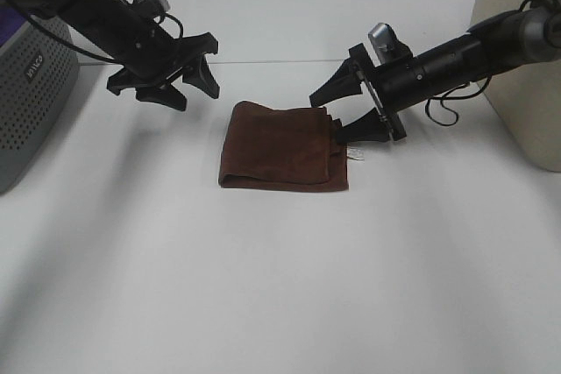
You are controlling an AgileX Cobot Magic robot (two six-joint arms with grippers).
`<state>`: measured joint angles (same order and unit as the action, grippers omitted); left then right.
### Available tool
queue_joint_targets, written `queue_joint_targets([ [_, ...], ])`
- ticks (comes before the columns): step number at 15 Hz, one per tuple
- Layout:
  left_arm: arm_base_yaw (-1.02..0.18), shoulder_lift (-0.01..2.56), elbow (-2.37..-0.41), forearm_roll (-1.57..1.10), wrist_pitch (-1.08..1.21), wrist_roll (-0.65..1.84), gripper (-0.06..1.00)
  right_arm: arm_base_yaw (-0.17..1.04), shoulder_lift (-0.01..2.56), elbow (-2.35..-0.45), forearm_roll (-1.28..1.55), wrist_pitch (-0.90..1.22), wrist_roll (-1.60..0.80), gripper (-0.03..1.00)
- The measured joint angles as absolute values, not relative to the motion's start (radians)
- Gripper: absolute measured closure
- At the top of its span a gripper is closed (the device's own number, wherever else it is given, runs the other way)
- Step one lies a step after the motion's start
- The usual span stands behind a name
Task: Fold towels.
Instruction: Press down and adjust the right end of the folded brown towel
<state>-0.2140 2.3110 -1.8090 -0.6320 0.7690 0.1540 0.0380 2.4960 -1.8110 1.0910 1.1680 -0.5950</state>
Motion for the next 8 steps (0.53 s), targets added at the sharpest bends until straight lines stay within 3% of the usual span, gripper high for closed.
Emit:
queue_joint_targets([
  [8,-0.214,2.077,-1.809,-0.495,0.956,0.149,0.37,0.037,2.159,-1.824,0.604,1.201,-0.306,0.2],
])
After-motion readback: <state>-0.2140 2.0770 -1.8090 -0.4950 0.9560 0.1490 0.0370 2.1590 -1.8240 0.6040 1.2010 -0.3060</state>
